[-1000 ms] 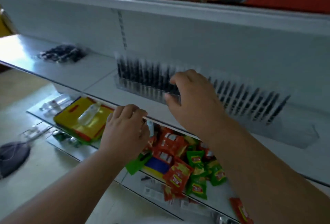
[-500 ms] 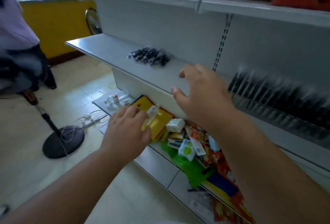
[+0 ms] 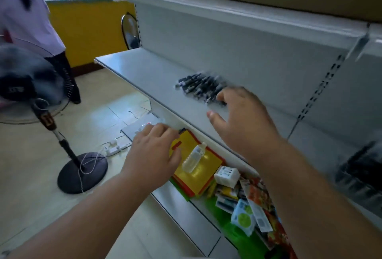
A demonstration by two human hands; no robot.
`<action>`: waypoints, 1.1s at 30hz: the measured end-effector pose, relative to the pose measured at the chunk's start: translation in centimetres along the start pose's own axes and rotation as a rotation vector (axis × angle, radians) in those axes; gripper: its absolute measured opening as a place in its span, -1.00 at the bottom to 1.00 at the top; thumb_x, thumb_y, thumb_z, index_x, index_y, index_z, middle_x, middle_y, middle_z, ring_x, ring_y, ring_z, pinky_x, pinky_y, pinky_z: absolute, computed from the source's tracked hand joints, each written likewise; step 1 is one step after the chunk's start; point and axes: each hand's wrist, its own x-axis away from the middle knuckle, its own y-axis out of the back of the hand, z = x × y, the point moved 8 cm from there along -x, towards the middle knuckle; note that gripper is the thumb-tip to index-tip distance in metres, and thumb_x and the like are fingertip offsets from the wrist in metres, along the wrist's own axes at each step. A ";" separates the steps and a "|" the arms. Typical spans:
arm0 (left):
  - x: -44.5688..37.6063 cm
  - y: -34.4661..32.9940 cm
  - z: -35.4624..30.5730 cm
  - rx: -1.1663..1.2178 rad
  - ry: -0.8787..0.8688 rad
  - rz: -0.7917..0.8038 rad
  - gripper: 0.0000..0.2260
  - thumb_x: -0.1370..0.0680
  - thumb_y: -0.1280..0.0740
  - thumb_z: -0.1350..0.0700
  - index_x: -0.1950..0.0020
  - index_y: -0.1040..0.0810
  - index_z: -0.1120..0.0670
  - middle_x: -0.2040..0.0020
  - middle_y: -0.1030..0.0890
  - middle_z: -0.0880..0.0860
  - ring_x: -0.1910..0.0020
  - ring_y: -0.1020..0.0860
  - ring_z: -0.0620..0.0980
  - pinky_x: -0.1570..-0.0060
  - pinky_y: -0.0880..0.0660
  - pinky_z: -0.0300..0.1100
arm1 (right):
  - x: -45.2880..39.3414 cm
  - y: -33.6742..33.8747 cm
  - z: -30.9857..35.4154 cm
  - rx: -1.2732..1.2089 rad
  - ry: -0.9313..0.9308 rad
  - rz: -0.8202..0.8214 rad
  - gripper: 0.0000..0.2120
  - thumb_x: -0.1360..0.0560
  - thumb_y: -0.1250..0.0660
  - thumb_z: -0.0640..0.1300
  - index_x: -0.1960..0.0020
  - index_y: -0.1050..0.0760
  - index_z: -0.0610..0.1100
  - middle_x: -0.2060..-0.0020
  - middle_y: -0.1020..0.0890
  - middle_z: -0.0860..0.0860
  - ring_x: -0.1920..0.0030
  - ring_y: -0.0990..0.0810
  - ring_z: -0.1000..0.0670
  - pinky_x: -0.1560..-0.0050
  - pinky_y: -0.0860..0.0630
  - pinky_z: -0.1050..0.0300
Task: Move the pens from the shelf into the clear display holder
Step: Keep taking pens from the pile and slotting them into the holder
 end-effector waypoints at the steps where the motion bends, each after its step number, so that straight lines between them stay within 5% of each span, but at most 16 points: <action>1: -1.1 0.3 0.9 -0.012 0.011 -0.014 -0.64 -0.49 -0.12 -0.15 -0.13 -0.58 -0.06 -0.07 -0.56 -0.04 -0.12 -0.49 0.07 -0.10 -0.44 0.02 | -1.5 -0.7 0.1 0.006 -0.006 0.023 -0.67 -0.53 -0.27 0.16 -0.19 -0.43 -0.01 -0.12 -0.50 -0.01 -0.13 -0.47 -0.07 -0.15 -0.47 -0.06; 11: -12.8 -4.0 7.5 0.105 -0.020 0.051 -0.72 -0.55 -0.28 -0.06 -0.24 -0.54 -0.05 -0.16 -0.54 -0.03 -0.20 -0.44 0.07 -0.18 -0.40 0.02 | -11.7 -6.4 0.8 0.020 -0.034 0.009 -0.69 -0.53 -0.31 0.10 -0.17 -0.44 -0.06 -0.10 -0.52 -0.03 -0.10 -0.47 -0.05 -0.12 -0.45 -0.02; 22: -29.4 -10.9 12.4 0.201 -0.269 0.230 -0.57 -0.55 -0.26 -0.19 -0.32 -0.44 0.01 -0.23 -0.53 0.01 -0.25 -0.43 0.09 -0.20 -0.36 -0.02 | -19.1 -10.9 0.0 0.088 -0.377 -0.127 -0.71 -0.52 -0.33 0.10 -0.15 -0.47 -0.03 -0.03 -0.49 0.01 -0.04 -0.49 -0.03 -0.04 -0.48 -0.01; 28: -32.9 -14.0 13.4 0.164 -0.366 0.380 -0.44 -0.52 -0.26 -0.31 -0.37 -0.41 0.04 -0.31 -0.48 0.06 -0.32 -0.38 0.11 -0.25 -0.34 -0.01 | -19.9 -11.9 -0.5 0.128 -0.544 -0.143 -0.66 -0.51 -0.29 0.13 -0.19 -0.45 -0.03 -0.09 -0.50 0.01 -0.06 -0.51 -0.04 -0.06 -0.50 -0.04; 33: -33.9 -14.9 13.9 0.187 -0.397 0.431 -0.52 -0.56 -0.25 -0.20 -0.37 -0.43 0.04 -0.30 -0.48 0.07 -0.32 -0.37 0.13 -0.24 -0.34 -0.01 | -20.4 -12.5 0.0 0.155 -0.570 -0.157 -0.69 -0.53 -0.31 0.10 -0.19 -0.45 -0.04 -0.08 -0.50 0.00 -0.06 -0.50 -0.02 -0.05 -0.48 -0.01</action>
